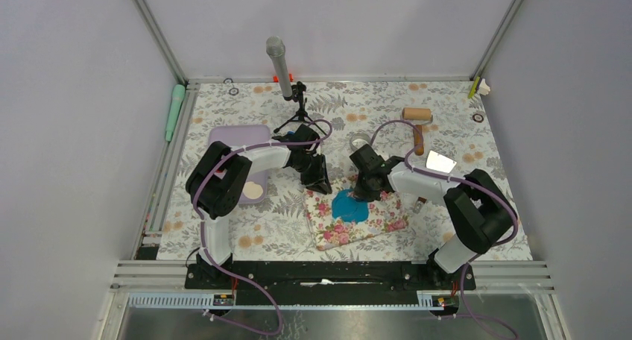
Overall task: Roll out the dumpling wrappers from the dough
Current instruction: Remove the dumpling mold from the work surface.
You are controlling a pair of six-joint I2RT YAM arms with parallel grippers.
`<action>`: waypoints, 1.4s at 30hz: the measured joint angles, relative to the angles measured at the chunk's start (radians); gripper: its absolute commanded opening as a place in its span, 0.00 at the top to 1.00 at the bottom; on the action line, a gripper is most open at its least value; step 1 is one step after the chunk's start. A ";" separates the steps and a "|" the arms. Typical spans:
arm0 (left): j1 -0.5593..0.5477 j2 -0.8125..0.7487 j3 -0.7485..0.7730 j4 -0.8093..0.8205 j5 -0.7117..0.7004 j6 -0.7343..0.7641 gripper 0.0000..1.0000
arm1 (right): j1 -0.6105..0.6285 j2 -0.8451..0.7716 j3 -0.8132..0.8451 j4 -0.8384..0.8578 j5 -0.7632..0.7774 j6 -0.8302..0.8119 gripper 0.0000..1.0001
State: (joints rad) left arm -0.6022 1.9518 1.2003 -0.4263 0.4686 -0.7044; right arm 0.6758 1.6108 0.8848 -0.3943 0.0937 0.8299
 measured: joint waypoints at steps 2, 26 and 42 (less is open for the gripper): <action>0.000 0.000 0.000 0.000 0.000 0.000 0.75 | 0.000 -0.010 -0.007 -0.009 0.000 -0.004 1.00; -0.003 0.001 0.000 -0.025 0.006 -0.005 0.75 | 0.000 -0.128 -0.133 -0.034 -0.145 -0.061 1.00; -0.003 0.009 0.002 -0.026 0.025 -0.013 0.74 | 0.000 -0.224 -0.223 -0.016 -0.307 -0.082 1.00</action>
State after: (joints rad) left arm -0.6048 1.9610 1.2022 -0.4526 0.4934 -0.7170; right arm 0.6758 1.3872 0.6617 -0.4107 -0.2134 0.7483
